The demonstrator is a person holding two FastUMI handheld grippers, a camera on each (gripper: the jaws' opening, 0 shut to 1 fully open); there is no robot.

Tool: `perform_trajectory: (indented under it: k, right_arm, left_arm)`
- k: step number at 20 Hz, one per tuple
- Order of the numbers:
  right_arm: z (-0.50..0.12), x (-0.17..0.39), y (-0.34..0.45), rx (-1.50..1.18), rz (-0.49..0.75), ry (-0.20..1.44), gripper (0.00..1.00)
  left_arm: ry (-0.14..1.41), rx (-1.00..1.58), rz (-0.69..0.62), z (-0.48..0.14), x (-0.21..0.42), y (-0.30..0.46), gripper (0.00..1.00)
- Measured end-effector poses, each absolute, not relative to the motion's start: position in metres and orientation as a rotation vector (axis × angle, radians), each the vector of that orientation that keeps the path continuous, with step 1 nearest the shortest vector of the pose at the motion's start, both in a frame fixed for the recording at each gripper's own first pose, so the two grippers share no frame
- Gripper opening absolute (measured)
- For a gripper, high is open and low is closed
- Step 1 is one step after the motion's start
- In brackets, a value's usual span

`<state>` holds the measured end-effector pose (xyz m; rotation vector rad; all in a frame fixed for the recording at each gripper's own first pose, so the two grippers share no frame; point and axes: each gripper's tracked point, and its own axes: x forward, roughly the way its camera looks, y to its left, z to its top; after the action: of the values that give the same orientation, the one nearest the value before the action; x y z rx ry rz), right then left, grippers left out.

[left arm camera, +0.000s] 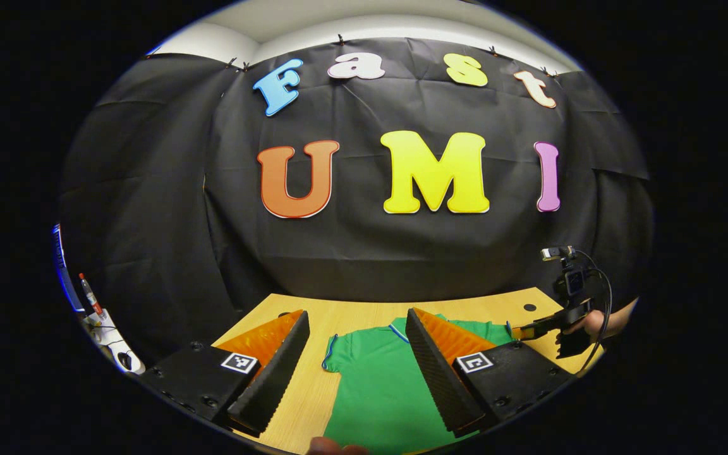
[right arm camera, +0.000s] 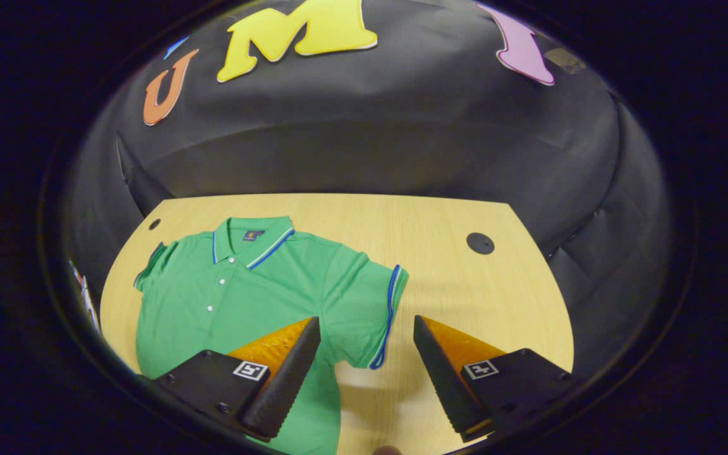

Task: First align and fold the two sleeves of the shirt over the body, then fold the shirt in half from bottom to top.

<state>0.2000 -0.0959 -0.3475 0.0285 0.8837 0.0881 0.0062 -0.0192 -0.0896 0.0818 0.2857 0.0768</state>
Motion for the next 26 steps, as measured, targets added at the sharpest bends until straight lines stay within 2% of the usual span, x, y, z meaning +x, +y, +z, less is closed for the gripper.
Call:
perform_trajectory:
  k: [3, 9, 10, 13, 16, 17, 19, 20, 23, 26]
  right_arm:
    - [-0.377, 0.214, -0.100, 0.097, 0.069, 0.956, 0.96]
    - [-0.405, 0.239, -0.112, 0.114, 0.042, 1.002, 0.96]
    - [-0.407, 0.239, -0.113, 0.120, 0.038, 1.008, 0.86]
    - [-0.411, 0.243, -0.113, 0.105, 0.045, 1.012, 0.86]
    - [-0.412, 0.243, -0.120, 0.038, 0.036, 1.017, 0.29]
    - [-0.414, 0.242, -0.117, 0.032, 0.043, 1.017, 0.32]
    - [-0.416, 0.248, -0.116, 0.021, 0.061, 1.004, 0.32]
    - [-0.415, 0.249, -0.116, 0.019, 0.062, 1.000, 0.03]
    - [-0.411, 0.247, -0.118, 0.023, 0.074, 0.992, 0.02]
    - [-0.389, 0.259, -0.123, 0.094, 0.056, 0.915, 0.03]
  left_arm:
    - [0.303, 0.089, 0.100, -0.095, 0.003, -0.016, 0.98]
    - [0.361, 0.115, 0.144, -0.111, -0.008, -0.009, 0.98]
    - [0.364, 0.115, 0.151, -0.111, -0.008, -0.008, 0.98]
    - [0.373, 0.119, 0.163, -0.112, -0.006, -0.008, 0.98]
    - [0.384, 0.116, 0.164, -0.116, -0.006, -0.010, 0.98]
    - [0.387, 0.114, 0.162, -0.116, -0.006, -0.010, 0.98]
    - [0.388, 0.120, 0.159, -0.117, -0.005, -0.012, 0.98]
    - [0.387, 0.124, 0.160, -0.116, -0.005, -0.012, 0.99]
    - [0.381, 0.131, 0.162, -0.114, -0.008, -0.010, 0.99]
    - [0.373, 0.124, 0.157, -0.112, -0.011, -0.009, 0.99]
